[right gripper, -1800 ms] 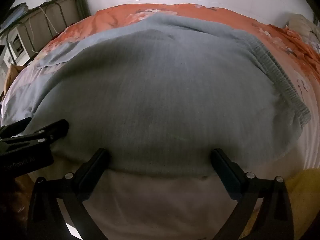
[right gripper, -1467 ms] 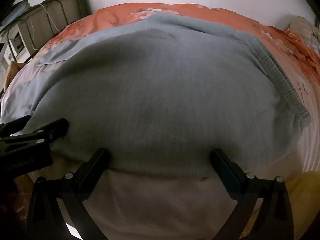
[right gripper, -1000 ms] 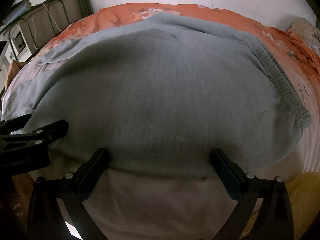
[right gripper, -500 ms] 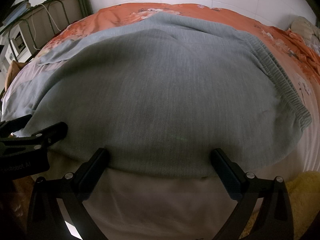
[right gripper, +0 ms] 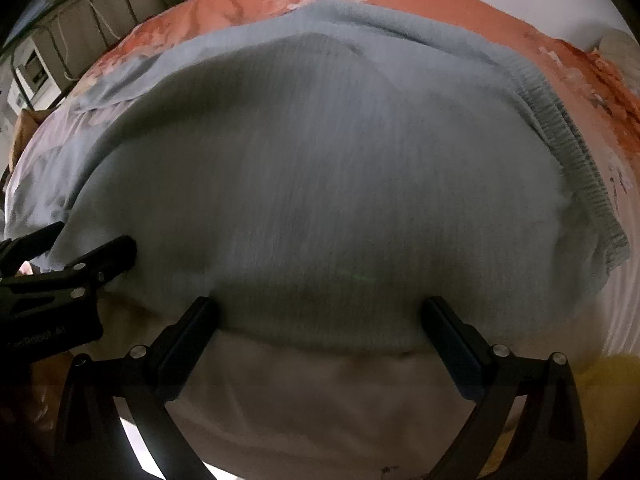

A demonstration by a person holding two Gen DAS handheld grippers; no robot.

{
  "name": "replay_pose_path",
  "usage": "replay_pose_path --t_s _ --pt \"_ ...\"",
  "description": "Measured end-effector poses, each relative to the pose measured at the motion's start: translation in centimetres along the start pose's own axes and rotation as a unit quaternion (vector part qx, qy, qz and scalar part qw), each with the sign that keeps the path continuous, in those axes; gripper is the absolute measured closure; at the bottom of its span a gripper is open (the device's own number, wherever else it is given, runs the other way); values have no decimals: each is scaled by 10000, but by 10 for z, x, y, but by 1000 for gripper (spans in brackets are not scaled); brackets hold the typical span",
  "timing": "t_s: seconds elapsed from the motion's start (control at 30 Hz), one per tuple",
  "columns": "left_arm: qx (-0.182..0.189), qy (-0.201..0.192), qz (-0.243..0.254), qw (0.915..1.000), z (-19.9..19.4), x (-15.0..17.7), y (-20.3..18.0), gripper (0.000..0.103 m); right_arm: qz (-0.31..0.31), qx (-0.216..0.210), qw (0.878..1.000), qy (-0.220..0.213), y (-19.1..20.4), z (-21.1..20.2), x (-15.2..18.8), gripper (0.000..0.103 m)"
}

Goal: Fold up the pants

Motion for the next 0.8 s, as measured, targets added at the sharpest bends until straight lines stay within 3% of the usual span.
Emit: replay_pose_path --t_s 0.23,0.8 --pt "-123 66 -166 9998 -3 -4 -1 0 24 -269 9996 -73 -6 -12 -1 4" --pt "135 -318 -139 9993 -33 -37 13 1 109 -470 9978 -452 -16 -32 -41 7"
Point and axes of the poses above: each gripper's, at about its wrist camera, not at the fingertips, and z roughly the way its jaws point, y to its left, x to its underside, the point moved 3 cm from there along z, roughly the way its jaws point, and after that the axes turned 9 degrees about -x, right-handed, at the moved point
